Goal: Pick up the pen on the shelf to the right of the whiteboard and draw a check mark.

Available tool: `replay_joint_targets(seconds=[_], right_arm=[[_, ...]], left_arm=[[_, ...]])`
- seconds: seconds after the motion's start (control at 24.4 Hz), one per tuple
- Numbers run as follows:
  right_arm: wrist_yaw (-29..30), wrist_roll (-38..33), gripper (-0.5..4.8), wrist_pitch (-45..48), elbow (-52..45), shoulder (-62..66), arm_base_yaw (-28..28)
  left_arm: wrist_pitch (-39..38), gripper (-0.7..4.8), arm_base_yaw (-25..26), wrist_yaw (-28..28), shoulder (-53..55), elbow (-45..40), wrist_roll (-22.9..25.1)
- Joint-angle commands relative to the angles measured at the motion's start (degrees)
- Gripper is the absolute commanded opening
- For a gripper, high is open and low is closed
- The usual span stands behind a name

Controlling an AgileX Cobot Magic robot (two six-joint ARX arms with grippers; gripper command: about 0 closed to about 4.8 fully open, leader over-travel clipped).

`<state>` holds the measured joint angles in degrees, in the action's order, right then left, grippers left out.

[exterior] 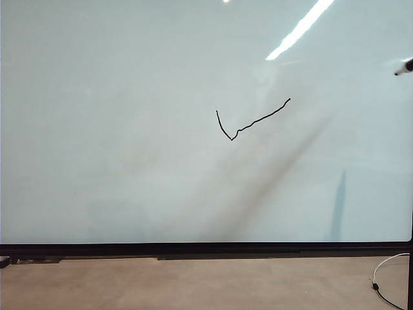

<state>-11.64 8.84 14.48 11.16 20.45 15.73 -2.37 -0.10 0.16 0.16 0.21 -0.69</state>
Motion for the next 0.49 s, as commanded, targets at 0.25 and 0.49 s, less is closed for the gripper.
replay_joint_targets(seconds=[0.25, 0.49], right_arm=[[-5.0, -1.6, -0.08, -8.9, -5.4, -18.7, 0.1], [-5.4, -1.8, -0.08, -10.4, -6.4, -20.3, 0.1]], left_arm=[[0.7, -0.04, 0.0, 0.0, 0.0, 0.2, 0.2], [0.7, -0.04, 0.0, 0.0, 0.0, 0.2, 0.2]])
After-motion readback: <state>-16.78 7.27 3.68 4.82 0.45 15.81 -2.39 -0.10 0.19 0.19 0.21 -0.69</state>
